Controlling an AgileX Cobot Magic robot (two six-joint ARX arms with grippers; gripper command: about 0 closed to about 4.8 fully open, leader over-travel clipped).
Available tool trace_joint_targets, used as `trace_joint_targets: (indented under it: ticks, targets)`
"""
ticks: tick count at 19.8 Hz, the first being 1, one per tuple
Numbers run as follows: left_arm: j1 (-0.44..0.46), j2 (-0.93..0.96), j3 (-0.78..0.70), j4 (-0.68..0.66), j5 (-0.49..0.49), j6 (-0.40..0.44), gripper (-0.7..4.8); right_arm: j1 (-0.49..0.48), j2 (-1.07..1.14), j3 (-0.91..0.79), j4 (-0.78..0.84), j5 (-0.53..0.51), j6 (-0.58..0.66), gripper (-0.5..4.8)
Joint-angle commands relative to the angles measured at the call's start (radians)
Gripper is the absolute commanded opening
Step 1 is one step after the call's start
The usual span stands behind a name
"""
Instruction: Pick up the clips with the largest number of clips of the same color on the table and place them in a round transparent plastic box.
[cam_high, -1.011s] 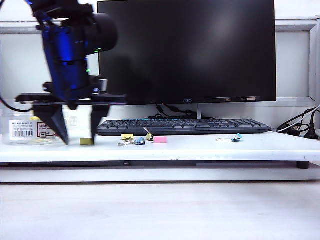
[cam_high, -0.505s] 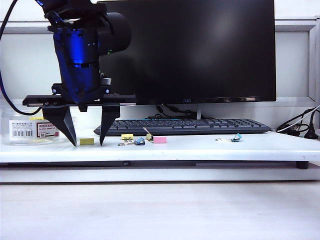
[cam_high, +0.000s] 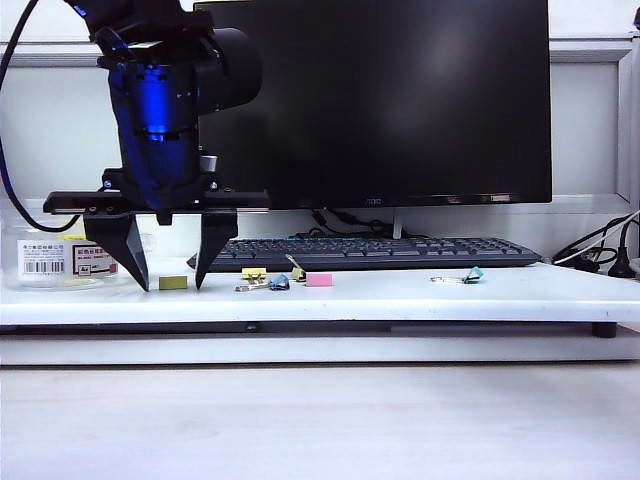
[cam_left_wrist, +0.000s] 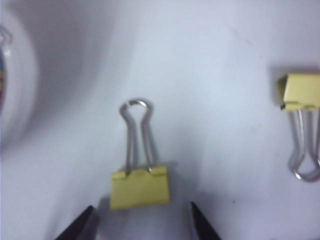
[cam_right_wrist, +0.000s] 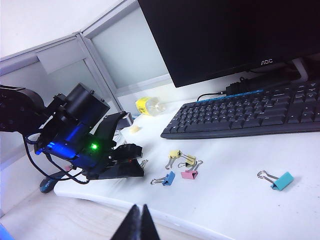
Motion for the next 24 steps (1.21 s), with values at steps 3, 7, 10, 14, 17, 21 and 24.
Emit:
trace_joint_targets:
  ticks: [3,7,10,14,17,21,24]
  targets:
    - [0.012,0.021,-0.01,-0.022,0.001,-0.01,2.44,0.0,0.0,0.004,0.014,-0.006,0.002,-0.06]
    - [0.012,0.024,-0.01,-0.011,0.002,-0.013,2.04,0.0,0.0,0.004,0.012,-0.006,0.002,-0.06]
    - [0.012,0.024,-0.01,-0.011,0.002,-0.013,2.04,0.0,0.0,0.004,0.011,-0.006,0.002,-0.06]
    - [0.01,0.024,-0.01,-0.013,0.013,-0.028,1.74,0.0,0.0,0.004,0.012,-0.002,0.002,-0.06]
    - [0.008,0.024,-0.01,-0.014,0.013,-0.028,1.73,0.0,0.0,0.004,0.012,-0.002,0.002,-0.06]
    - [0.008,0.024,-0.01,-0.014,0.012,-0.027,1.19,0.0,0.0,0.004,0.011,-0.002,0.002,-0.06]
    - [0.008,0.024,-0.01,-0.014,0.012,-0.027,1.1,0.0,0.0,0.004,0.011,-0.002,0.002,-0.06]
